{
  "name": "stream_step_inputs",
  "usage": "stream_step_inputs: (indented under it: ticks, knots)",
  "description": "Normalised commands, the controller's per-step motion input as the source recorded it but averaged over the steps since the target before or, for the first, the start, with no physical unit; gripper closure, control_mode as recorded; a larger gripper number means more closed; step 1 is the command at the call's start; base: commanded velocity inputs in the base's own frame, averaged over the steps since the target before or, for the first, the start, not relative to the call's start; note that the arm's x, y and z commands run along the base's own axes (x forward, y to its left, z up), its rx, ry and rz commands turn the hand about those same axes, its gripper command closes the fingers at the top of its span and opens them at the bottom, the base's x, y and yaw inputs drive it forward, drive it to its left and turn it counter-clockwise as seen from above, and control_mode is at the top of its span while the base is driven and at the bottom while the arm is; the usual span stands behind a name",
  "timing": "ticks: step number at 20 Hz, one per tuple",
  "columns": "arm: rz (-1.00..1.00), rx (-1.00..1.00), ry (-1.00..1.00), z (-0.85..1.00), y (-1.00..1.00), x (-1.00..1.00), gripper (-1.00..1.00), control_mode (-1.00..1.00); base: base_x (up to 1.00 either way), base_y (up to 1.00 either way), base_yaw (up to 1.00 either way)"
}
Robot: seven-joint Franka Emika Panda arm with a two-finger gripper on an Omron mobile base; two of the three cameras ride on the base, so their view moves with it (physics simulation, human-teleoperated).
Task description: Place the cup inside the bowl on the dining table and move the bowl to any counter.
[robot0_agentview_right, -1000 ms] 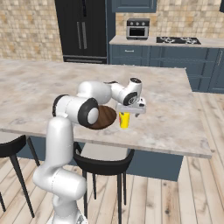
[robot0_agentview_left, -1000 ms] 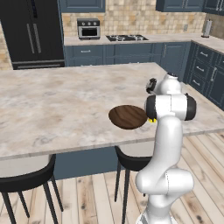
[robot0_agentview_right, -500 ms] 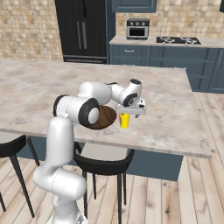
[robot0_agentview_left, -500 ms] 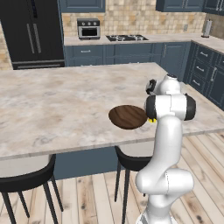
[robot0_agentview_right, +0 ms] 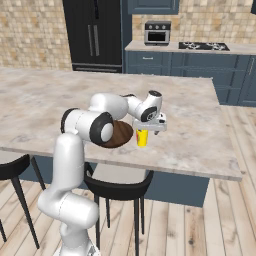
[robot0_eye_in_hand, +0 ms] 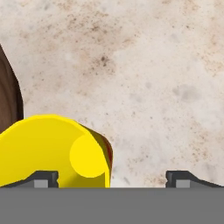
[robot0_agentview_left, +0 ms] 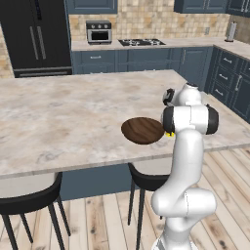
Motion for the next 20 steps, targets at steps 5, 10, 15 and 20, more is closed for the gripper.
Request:
stream_step_inputs:
  ticks: [5, 10, 15, 20]
  knots:
    - [0.0, 0.0, 0.0, 0.0, 0.0, 0.0, 1.0, -1.0, 0.0, 0.0, 0.0]
    - [0.0, 0.0, 0.0, 0.0, 0.0, 0.0, 1.0, -1.0, 0.0, 0.0, 0.0]
    - [0.01, 0.0, 0.0, 0.0, -0.01, 0.0, 1.0, -1.0, 0.0, 0.0, 0.0]
    - [0.03, 0.0, 0.01, 0.09, -0.01, 0.0, 1.0, -1.0, 0.0, 0.0, 0.0]
